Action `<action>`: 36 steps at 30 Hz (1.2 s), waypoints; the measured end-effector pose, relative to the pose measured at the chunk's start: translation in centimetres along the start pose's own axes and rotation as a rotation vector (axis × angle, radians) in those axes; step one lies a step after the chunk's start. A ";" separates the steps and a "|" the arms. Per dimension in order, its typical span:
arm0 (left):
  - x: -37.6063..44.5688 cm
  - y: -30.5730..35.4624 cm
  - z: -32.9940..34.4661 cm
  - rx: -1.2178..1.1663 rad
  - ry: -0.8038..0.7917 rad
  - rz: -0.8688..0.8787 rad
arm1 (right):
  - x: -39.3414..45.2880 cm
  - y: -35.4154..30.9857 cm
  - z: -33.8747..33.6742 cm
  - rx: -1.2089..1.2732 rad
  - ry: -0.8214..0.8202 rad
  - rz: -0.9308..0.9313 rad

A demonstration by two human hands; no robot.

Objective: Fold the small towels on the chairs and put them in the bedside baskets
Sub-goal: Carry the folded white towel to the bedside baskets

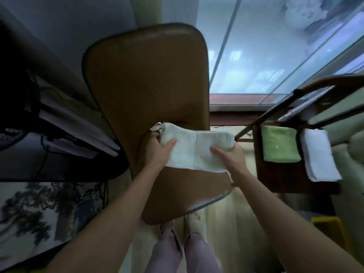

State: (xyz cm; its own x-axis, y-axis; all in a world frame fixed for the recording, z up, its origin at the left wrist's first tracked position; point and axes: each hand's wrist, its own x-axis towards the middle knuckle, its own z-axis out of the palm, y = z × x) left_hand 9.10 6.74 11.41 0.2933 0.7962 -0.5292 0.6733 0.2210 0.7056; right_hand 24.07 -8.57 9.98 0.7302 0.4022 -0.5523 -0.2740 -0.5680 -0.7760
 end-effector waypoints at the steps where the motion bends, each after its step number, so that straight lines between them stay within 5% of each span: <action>1: -1.5 1.2 -0.1 0.002 -0.009 0.030 | -1.6 -0.5 -1.2 0.019 0.031 -0.011; 11: -15.3 6.4 3.7 0.083 -0.336 0.401 | -17.8 2.5 -10.4 0.319 0.580 -0.001; 20: -34.4 2.5 12.3 0.397 -0.755 0.821 | -38.3 14.2 -18.2 0.640 1.202 0.170; 27: -56.3 -7.7 16.6 0.436 -1.118 1.100 | -59.8 28.4 -19.5 0.721 1.639 0.326; 36: -84.4 -29.2 16.6 0.707 -1.592 1.147 | -88.0 46.2 -15.0 0.800 2.017 0.647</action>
State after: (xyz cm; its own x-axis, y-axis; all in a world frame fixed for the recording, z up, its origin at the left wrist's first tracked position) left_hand -24.07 -76.22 27.65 0.6080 -0.7658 -0.2095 -0.2246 -0.4190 0.8798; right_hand -43.45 -81.03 27.28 -0.1939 -0.9656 -0.1731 -0.3962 0.2385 -0.8866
